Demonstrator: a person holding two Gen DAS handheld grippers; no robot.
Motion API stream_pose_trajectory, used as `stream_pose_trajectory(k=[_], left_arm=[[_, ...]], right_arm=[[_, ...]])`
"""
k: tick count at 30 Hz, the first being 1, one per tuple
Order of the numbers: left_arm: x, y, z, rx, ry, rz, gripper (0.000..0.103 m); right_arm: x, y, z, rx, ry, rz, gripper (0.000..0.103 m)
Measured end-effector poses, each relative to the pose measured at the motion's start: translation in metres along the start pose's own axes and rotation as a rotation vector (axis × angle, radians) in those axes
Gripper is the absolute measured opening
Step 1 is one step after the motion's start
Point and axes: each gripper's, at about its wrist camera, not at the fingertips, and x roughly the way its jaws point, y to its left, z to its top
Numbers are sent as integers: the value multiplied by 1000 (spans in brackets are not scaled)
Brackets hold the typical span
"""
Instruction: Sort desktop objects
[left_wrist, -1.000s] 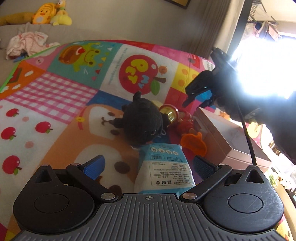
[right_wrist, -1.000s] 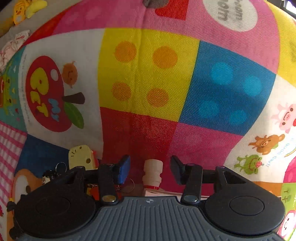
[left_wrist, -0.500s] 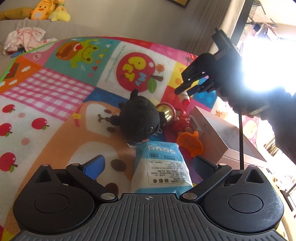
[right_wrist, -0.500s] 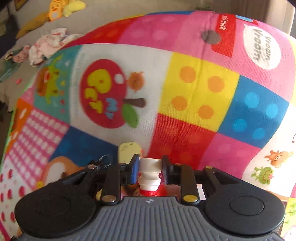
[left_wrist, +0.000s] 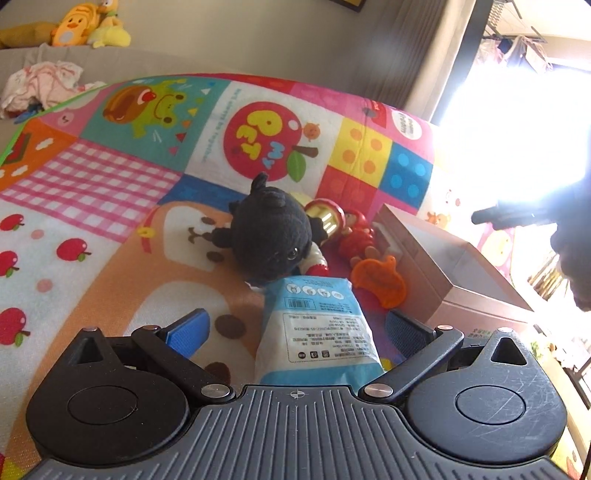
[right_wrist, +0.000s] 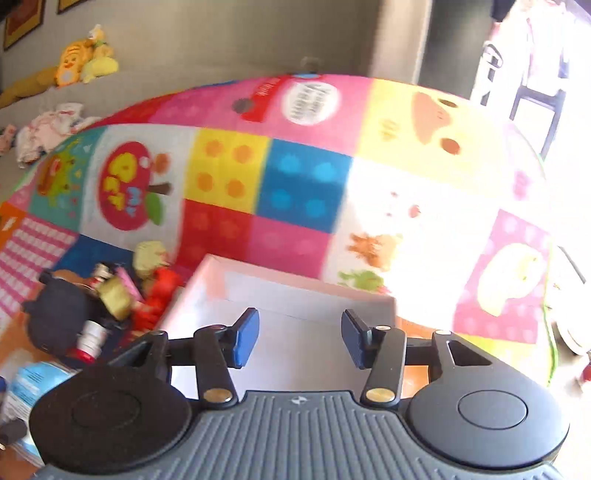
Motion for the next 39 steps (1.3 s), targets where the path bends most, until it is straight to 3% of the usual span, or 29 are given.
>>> stream_pose_trajectory(k=[4, 7, 14, 17, 19, 20, 22, 23, 25, 27, 31, 34, 36, 38, 39], left_arm=[[1, -6, 0, 27, 2, 23, 103], [1, -11, -1, 56, 4, 43, 103], [1, -23, -7, 123, -4, 55, 103], [1, -25, -8, 133, 1, 58, 103], [1, -24, -8, 129, 3, 59, 103], [1, -23, -7, 128, 4, 59, 103], [1, -23, -7, 128, 6, 59, 103], [2, -23, -7, 130, 8, 59, 103], [2, -23, -7, 132, 8, 59, 103], [2, -24, -7, 139, 7, 63, 103], [2, -29, -8, 167, 8, 76, 103], [3, -33, -7, 172, 31, 88, 103], [3, -36, -7, 169, 63, 107, 103], [4, -40, -8, 187, 76, 132, 103], [4, -41, -7, 195, 81, 139, 103]], right_arm=[[23, -46, -36, 130, 104, -36, 50], [37, -53, -51, 145, 123, 10, 49], [44, -14, -61, -30, 37, 6, 51], [38, -8, -62, -43, 11, 27, 51], [18, -14, -62, -18, -54, 15, 52], [3, -18, -64, -6, -89, 8, 55], [-28, -25, -74, 21, -138, 21, 73], [-41, -26, -82, 28, -149, 38, 77], [-68, -25, -106, 29, -144, 91, 92], [-80, -16, -132, 15, -105, 146, 96], [-77, 19, -175, -42, -38, 178, 96], [-63, 33, -182, -18, -10, 155, 96], [-57, 37, -184, 2, -1, 158, 91], [-59, 39, -183, 7, -9, 179, 74], [-62, 40, -182, 5, -9, 195, 75]])
